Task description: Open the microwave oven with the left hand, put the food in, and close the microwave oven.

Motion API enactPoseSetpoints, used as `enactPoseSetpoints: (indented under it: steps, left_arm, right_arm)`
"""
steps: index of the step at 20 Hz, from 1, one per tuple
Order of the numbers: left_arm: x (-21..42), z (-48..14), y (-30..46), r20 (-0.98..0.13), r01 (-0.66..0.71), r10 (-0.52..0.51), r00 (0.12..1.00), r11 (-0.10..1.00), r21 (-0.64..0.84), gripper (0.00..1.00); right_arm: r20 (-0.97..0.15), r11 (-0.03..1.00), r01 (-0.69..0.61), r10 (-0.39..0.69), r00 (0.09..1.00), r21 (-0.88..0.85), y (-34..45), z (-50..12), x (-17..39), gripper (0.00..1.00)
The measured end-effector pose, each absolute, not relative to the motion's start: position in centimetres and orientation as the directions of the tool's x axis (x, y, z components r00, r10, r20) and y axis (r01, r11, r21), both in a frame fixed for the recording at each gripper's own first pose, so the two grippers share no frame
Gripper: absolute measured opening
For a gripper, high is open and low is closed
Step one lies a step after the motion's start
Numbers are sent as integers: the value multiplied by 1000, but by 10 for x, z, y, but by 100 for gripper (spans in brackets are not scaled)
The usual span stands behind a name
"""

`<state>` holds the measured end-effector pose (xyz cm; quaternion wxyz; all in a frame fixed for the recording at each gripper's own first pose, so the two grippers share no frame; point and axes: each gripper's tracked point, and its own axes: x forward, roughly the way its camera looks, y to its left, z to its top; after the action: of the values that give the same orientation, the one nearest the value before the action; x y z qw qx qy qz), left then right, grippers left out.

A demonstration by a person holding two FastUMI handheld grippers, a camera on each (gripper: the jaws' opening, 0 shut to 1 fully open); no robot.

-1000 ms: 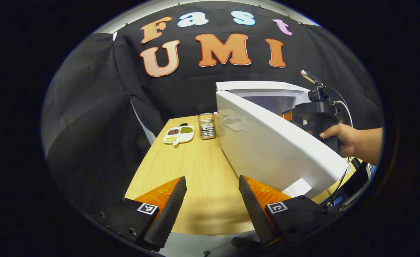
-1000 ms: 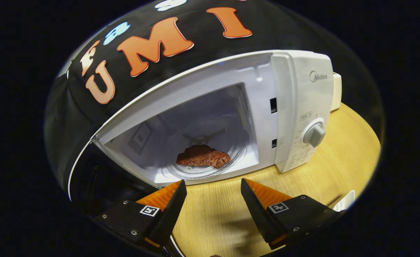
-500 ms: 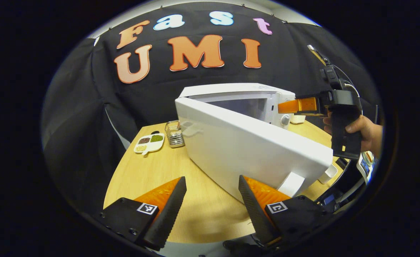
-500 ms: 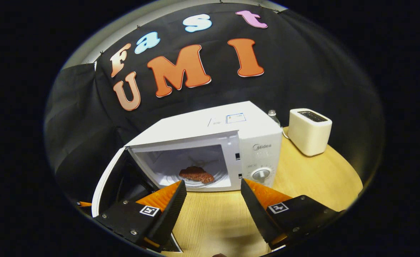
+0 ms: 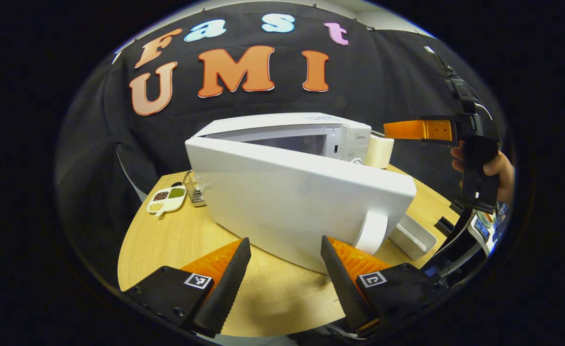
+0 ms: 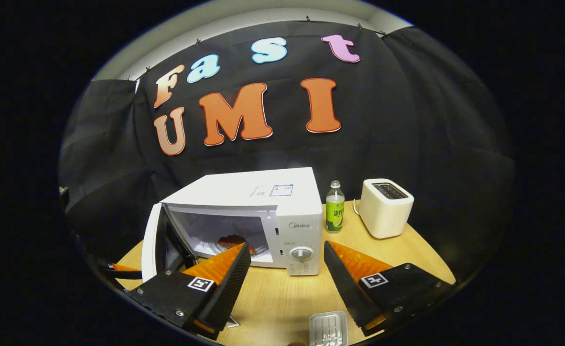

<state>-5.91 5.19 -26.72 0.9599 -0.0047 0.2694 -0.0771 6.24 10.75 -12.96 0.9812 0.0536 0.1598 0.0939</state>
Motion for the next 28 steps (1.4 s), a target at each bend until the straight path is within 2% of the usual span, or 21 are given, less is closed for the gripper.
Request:
enactPoseSetpoints:
  steps: [6,9,10,11,12,13,14,15,16,17,19,20,28]
  left_arm:
    - [-27,-270,23,-511,188,-201,836,979,-77,95]
    - [-12,-273,5,-514,213,-231,826,972,-95,90]
    - [-6,-273,0,-513,219,-232,827,972,-87,79]
    - [1,-276,-4,-519,221,-227,824,972,-75,73]
    - [6,-279,-8,-529,222,-222,819,973,-65,59]
    - [11,-284,-16,-544,232,-229,807,971,-65,56]
    - [17,-288,-18,-553,224,-214,805,973,-52,38]
    - [20,-291,-19,-565,217,-203,800,975,-43,31]
    - [26,-294,-26,-568,226,-216,794,973,-55,12]
    - [31,-295,-32,-568,231,-225,792,971,-63,7]
    - [47,-291,-38,-555,240,-238,797,968,-70,2]
    - [55,-289,-40,-550,244,-236,801,968,-61,6]
    - [115,-295,-40,-540,217,-165,826,976,33,6]
  right_arm:
    - [-255,983,-153,175,951,105,81,-105,53,95]
    - [-246,986,-136,157,957,100,66,-98,48,95]
    - [-244,987,-131,151,958,96,63,-97,47,95]
    - [-243,988,-128,146,959,91,59,-96,44,95]
    - [-244,989,-121,139,960,86,54,-94,42,95]
    - [-243,989,-118,135,960,84,50,-93,40,95]
    - [-242,991,-110,127,962,81,46,-92,38,95]
    - [-242,991,-104,120,963,79,41,-91,36,95]
    - [-240,992,-98,113,964,77,38,-90,35,95]
    - [-239,993,-90,105,965,75,34,-90,33,95]
    - [-241,994,-79,94,966,70,27,-89,30,95]
    - [-243,995,-75,89,966,68,23,-89,29,95]
    - [-232,997,-49,62,971,61,4,-82,26,95]
